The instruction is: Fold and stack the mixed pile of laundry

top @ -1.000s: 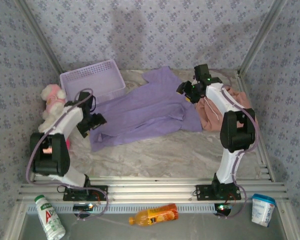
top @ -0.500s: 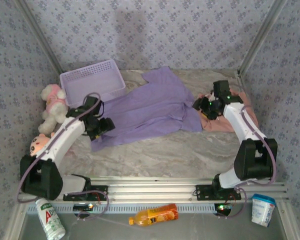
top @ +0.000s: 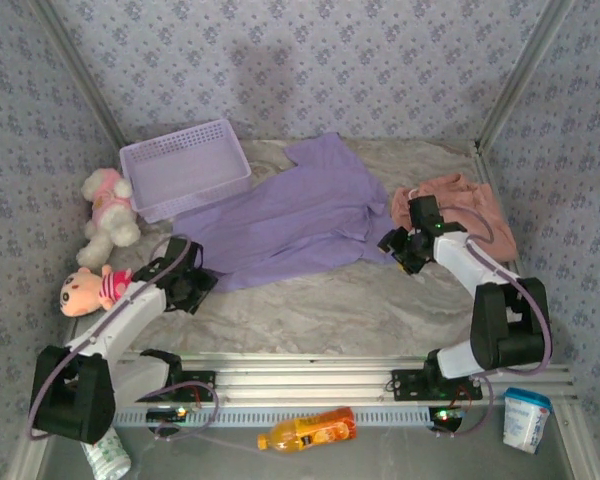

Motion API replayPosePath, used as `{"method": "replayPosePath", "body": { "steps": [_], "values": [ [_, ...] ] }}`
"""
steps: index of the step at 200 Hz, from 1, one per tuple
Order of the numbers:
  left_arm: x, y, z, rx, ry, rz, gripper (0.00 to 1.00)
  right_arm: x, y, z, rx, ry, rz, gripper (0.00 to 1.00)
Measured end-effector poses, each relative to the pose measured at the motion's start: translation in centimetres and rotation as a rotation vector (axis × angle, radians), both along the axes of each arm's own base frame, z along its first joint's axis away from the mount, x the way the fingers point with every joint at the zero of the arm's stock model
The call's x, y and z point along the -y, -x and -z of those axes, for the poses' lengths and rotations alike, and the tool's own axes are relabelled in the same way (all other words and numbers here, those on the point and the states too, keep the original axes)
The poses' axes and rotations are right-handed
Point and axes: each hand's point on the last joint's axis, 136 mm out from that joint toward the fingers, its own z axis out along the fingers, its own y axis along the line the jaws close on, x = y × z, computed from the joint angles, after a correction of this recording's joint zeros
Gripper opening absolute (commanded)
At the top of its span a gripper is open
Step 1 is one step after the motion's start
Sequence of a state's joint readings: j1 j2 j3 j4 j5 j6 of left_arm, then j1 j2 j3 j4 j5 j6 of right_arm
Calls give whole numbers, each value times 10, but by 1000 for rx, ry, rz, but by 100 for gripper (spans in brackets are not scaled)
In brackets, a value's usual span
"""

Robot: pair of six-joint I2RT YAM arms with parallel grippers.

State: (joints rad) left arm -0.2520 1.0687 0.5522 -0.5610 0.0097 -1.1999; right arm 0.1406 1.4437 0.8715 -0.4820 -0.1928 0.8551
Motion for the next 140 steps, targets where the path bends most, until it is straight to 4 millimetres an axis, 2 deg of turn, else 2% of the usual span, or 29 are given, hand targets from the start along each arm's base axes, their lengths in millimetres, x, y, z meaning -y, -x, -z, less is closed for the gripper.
{"method": "replayPosePath", "body": {
  "steps": [26, 59, 78, 96, 113, 140],
  "values": [
    [-14, -7, 5, 23, 1, -104, 53, 5, -17, 11, 12, -7, 82, 59],
    [-16, -11, 20, -23, -12, -120, 51, 9, -24, 33, -28, -1, 127, 55],
    [-17, -12, 29, -65, -26, -119, 39, 10, -26, 37, -30, 4, 138, 45],
    [-17, -19, 28, -65, -41, -99, 27, 13, -27, 38, -30, 18, 144, 22],
    [-19, -21, 30, -84, -65, -78, 21, 17, -26, 40, -32, 42, 126, 10],
    [-31, -10, 30, -125, -127, -29, 21, 25, -24, 39, -41, 92, 91, 5]
  ]
}}
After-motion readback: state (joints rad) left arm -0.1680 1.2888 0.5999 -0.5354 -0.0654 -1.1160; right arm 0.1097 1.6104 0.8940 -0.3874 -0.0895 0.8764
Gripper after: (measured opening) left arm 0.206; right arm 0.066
